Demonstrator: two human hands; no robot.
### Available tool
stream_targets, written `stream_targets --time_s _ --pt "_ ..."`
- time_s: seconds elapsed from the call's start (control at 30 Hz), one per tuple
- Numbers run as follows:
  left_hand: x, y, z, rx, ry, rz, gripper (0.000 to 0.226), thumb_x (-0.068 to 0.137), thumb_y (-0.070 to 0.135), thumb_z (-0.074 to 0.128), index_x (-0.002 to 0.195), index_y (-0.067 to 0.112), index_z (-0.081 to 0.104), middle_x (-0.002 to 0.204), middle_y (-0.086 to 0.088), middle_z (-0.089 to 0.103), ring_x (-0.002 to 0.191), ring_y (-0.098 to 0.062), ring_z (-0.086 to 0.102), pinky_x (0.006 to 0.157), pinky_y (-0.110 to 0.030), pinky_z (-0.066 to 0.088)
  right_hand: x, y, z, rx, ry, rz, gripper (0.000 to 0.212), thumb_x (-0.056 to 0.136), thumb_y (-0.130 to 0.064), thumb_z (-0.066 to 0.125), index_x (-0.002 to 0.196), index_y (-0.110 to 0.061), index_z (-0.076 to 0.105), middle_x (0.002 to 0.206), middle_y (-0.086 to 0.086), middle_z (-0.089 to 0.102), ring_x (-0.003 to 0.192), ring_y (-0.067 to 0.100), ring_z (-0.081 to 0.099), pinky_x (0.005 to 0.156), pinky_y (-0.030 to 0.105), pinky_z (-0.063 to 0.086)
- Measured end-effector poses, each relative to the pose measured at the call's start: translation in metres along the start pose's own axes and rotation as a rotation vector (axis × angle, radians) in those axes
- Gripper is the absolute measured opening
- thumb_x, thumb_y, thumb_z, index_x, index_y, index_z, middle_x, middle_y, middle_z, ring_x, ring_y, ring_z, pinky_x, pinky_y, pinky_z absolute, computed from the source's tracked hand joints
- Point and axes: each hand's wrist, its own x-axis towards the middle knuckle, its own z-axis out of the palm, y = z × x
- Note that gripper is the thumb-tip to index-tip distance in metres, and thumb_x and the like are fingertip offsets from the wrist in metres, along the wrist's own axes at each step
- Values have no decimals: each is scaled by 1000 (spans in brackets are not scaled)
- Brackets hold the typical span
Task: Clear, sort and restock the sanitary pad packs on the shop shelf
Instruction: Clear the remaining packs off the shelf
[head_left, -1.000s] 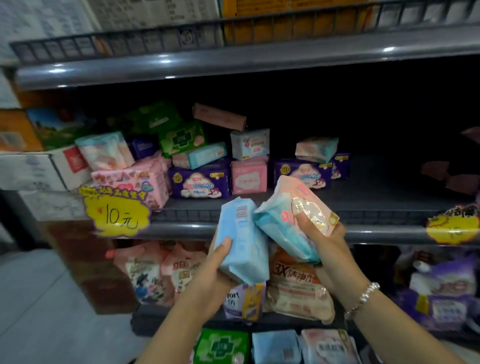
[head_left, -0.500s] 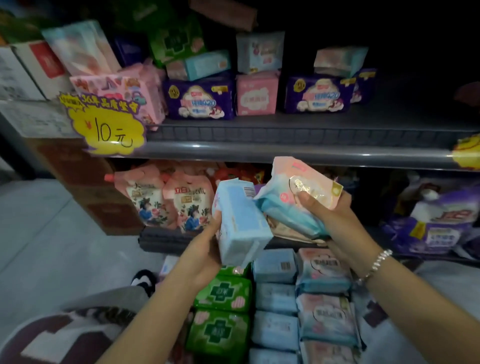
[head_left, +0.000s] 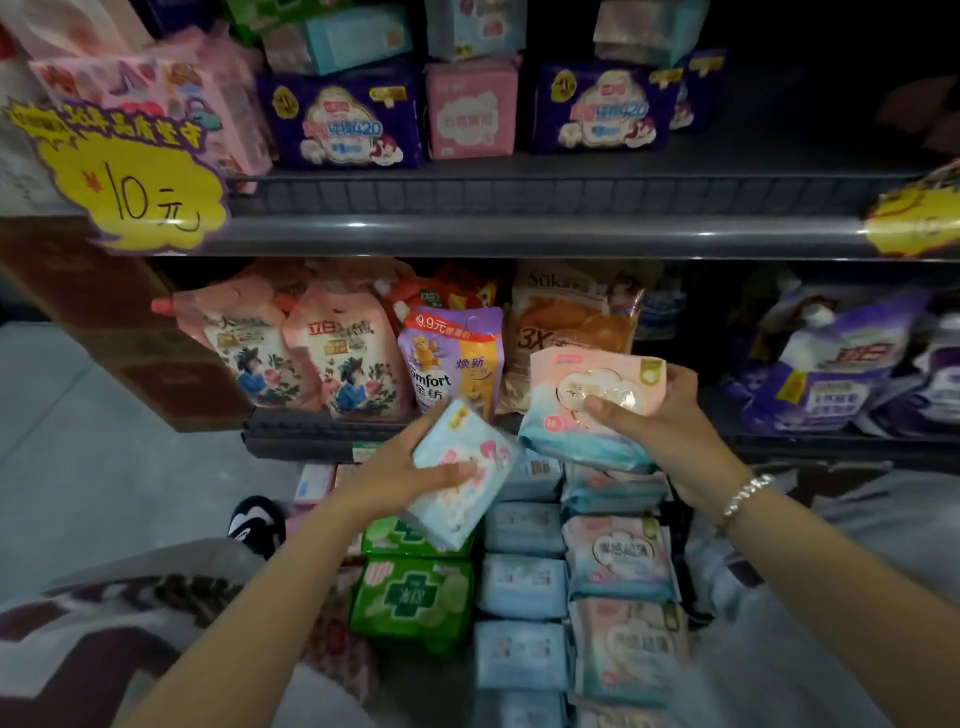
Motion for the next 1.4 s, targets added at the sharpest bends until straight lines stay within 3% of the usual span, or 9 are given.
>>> stream_targets --time_s 0.17,0.3,0.4,0.5,0.7,0.8,1.07,1.3,1.4 --pt "25 -40 37 878 -125 232 92 74 74 57 133 68 -14 130 -4 38 122 -25 36 99 -34 31 7 19 -16 -83 74 -26 75 71 -16 84 119 -20 27 113 -5 51 93 0 54 92 29 48" --pt "38 -61 70 1127 -114 378 88 87 58 56 146 50 -9 146 -8 26 136 -25 21 107 -37 18 12 28 -20 -95 87 -5 75 70 -18 85 118 -22 27 107 -10 52 93 -1 54 92 31 50" --pt "49 -75 83 1150 -106 454 92 84 51 65 152 41 4 145 -9 31 133 -24 22 108 -42 20 14 30 -19 -124 67 -6 75 70 -19 85 118 -23 27 102 -13 52 90 -2 54 88 28 48" --pt "63 -87 92 1125 -26 584 107 60 51 84 148 33 26 122 -9 55 113 -21 35 88 -47 45 16 37 -16 -176 39 13 75 70 -19 85 116 -24 27 102 -11 54 94 6 57 87 28 47" --pt "80 -84 109 1077 -82 598 93 52 51 87 133 21 52 119 -6 61 110 -26 52 86 -44 46 21 56 -22 -241 47 99 76 69 -20 86 114 -25 26 105 -5 58 102 16 60 94 39 51" --pt "84 -79 113 1020 -77 575 83 65 46 81 137 18 51 129 -10 56 119 -27 42 96 -44 31 23 59 -27 -226 76 108 75 69 -20 87 114 -25 27 100 -8 56 98 14 60 94 40 51" --pt "90 -99 111 1045 -20 563 100 50 53 87 135 27 42 122 -2 56 113 -21 43 91 -40 43 25 67 -33 -169 52 127 76 70 -20 86 117 -24 27 101 -8 58 90 5 59 86 31 51" --pt "81 -87 107 900 2 464 80 84 44 67 150 27 27 140 -1 39 132 -21 32 105 -34 24 24 74 -39 -181 27 195 72 72 -19 84 116 -23 27 101 -4 59 87 6 59 77 28 51" --pt "77 -77 110 724 30 403 68 88 46 63 147 23 36 135 -1 42 129 -19 35 108 -35 27 19 82 -46 -165 13 210 72 73 -19 83 118 -21 26 99 -7 57 85 2 57 71 19 47"
